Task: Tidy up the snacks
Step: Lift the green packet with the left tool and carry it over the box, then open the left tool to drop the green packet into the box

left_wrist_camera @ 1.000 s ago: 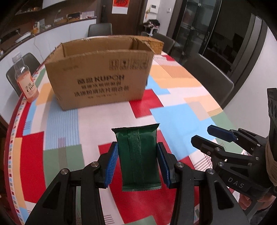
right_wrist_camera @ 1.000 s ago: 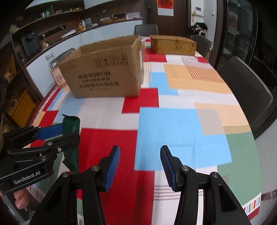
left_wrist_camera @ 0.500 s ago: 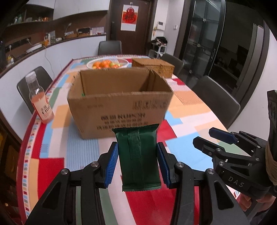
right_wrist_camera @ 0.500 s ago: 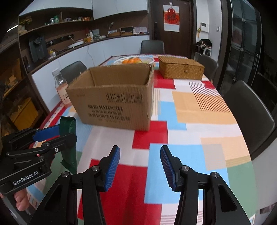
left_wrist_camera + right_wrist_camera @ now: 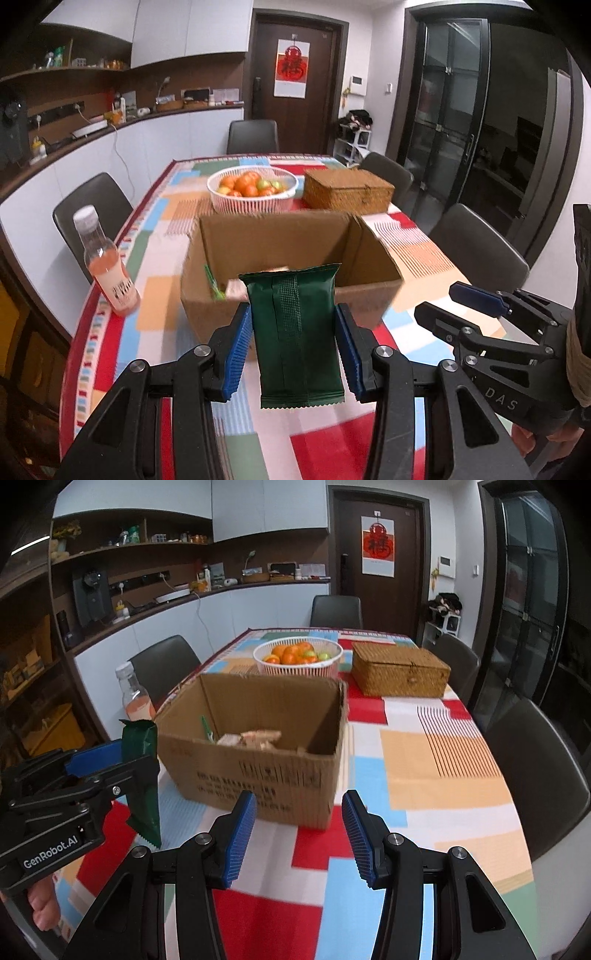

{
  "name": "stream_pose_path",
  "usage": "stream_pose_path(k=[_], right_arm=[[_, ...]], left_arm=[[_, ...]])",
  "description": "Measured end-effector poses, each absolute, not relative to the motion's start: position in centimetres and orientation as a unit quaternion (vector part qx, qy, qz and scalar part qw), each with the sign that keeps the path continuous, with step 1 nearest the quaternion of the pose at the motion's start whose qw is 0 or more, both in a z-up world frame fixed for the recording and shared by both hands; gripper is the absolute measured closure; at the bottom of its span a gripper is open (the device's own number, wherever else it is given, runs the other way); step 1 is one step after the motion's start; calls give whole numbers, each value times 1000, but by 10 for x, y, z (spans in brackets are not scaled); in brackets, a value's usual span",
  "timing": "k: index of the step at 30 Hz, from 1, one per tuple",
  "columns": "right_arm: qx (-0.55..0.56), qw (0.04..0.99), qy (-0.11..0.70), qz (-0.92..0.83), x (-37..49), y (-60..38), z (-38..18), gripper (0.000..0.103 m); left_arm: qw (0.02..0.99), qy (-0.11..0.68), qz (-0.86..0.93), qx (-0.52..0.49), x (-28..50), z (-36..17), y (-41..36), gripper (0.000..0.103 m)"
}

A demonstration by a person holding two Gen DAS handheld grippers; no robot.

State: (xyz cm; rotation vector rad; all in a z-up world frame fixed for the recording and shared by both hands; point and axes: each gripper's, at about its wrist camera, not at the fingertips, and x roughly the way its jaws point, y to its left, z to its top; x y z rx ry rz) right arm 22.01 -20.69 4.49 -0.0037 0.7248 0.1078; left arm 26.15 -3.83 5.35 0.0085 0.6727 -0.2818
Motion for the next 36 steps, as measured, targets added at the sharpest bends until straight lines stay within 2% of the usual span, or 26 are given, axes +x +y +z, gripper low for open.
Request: stream_pose_path(k=[17,27,36], right_arm=[[-7,933,356,58,297,-200,62,54],[-6,923,381,47,327,-204,57,54],[-14,920,388,45,329,-201,55,54]], left_arm=[[937,332,-109,6,342,78,-32,59],[916,385,-110,10,386,59,-41,59],[916,386,-103,24,375,55,-40,58]])
